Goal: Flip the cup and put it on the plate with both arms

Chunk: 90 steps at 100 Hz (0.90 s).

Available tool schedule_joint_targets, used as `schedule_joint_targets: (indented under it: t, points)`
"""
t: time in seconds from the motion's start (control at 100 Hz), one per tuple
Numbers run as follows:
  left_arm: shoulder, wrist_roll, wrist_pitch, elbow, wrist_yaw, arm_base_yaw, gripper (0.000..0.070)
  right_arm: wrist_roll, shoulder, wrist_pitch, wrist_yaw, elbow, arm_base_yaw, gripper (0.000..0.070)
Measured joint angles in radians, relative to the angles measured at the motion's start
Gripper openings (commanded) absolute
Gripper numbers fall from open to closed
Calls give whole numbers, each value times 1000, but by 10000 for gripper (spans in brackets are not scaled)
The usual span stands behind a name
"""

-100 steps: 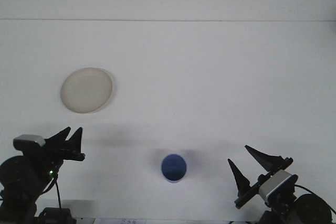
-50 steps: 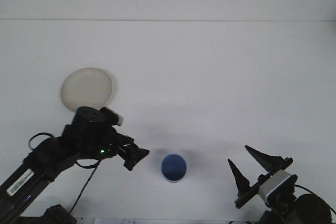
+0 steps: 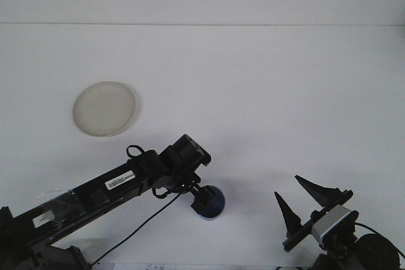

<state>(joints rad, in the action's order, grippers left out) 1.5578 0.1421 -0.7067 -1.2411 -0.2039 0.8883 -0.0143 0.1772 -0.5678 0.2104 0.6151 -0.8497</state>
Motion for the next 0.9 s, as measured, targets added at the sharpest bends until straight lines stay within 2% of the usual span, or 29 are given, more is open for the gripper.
schedule_joint_targets:
  t: [0.08,0.12,0.22,0.28,0.44,0.7,0.79,0.9]
  points:
    - [31,-6,0,0,0,1,489,0,0,0,0,0,0,420]
    - [41,-7,0,0,0,1,454,0,0,0,0,0,0,421]
    - [46,-16,0,0,1,3,235,0,0,0,0,0,0,420]
    - [46,-21,1,0,1,7,135,0,0,0,0,0,0,420]
    - [46,-24,-5,0,0,8,4,0,0,0,0,0,0,420]
    - [45,-34,-71,-54,10,9,9,0,0,0,0,0,0,420]
    - [42,-48,-111,-111,53,6,9,0,0,0,0,0,0,420]
    - [18,-71,-198,-196,149,-17,8,0,0,0,0,0,0,420]
